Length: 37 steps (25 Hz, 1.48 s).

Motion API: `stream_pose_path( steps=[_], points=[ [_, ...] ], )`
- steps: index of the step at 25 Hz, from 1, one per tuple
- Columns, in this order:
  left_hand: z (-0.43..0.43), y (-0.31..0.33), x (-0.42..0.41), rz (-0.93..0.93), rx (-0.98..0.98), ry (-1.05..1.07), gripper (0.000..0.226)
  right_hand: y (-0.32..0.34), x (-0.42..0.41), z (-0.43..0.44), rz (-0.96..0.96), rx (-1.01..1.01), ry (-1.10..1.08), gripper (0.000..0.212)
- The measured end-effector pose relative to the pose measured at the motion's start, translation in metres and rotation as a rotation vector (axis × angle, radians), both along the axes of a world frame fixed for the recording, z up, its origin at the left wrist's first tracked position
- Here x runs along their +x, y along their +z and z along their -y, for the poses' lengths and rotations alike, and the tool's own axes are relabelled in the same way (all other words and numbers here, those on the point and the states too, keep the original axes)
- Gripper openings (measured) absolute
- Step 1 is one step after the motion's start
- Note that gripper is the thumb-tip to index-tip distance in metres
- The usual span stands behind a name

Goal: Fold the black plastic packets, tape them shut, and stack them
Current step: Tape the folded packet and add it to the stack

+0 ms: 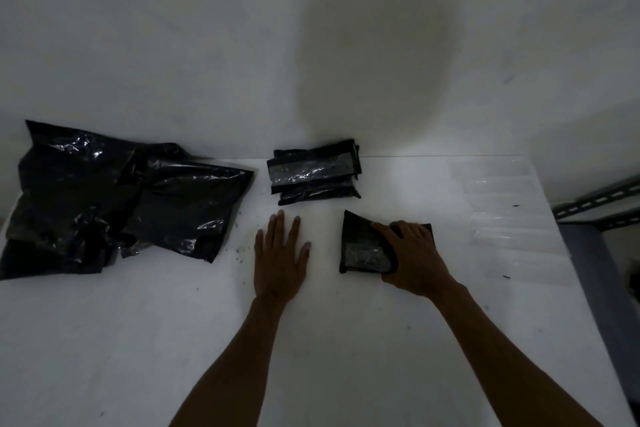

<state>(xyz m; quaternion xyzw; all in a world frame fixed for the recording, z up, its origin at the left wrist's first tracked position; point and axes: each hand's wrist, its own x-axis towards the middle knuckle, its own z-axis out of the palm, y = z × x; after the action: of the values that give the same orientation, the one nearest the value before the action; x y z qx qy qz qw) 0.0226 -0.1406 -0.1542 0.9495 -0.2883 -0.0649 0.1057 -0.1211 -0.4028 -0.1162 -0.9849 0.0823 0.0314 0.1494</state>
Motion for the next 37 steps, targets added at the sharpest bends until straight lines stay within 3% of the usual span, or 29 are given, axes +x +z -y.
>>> stream_pose_path(
  steps=[4,11,14,18,29,34,37],
  points=[
    [-0.001,0.001,0.001,-0.021,-0.024,0.011,0.061,0.007,0.012,-0.011,0.049,0.005,0.014,0.099],
    [0.000,0.003,0.001,-0.047,-0.039,0.024,0.062,0.067,0.115,-0.031,0.416,0.000,0.061,0.081],
    [0.000,0.004,0.001,-0.047,-0.047,0.036,0.062,0.069,0.175,-0.038,0.336,-0.164,0.098,0.074],
    [0.000,0.004,0.003,-0.057,-0.046,0.041,0.062,0.042,0.187,-0.057,0.304,-0.287,0.061,0.060],
    [-0.001,0.003,0.004,-0.079,-0.055,0.043,0.062,0.029,0.183,-0.056,0.161,-0.337,-0.013,0.076],
    [-0.002,0.002,0.004,-0.067,-0.052,0.038,0.062,0.034,0.183,-0.061,0.190,-0.328,-0.044,0.093],
    [-0.002,0.001,0.004,-0.058,-0.063,0.020,0.062,0.038,0.172,-0.068,0.283,-0.294,-0.062,0.093]
  ],
)
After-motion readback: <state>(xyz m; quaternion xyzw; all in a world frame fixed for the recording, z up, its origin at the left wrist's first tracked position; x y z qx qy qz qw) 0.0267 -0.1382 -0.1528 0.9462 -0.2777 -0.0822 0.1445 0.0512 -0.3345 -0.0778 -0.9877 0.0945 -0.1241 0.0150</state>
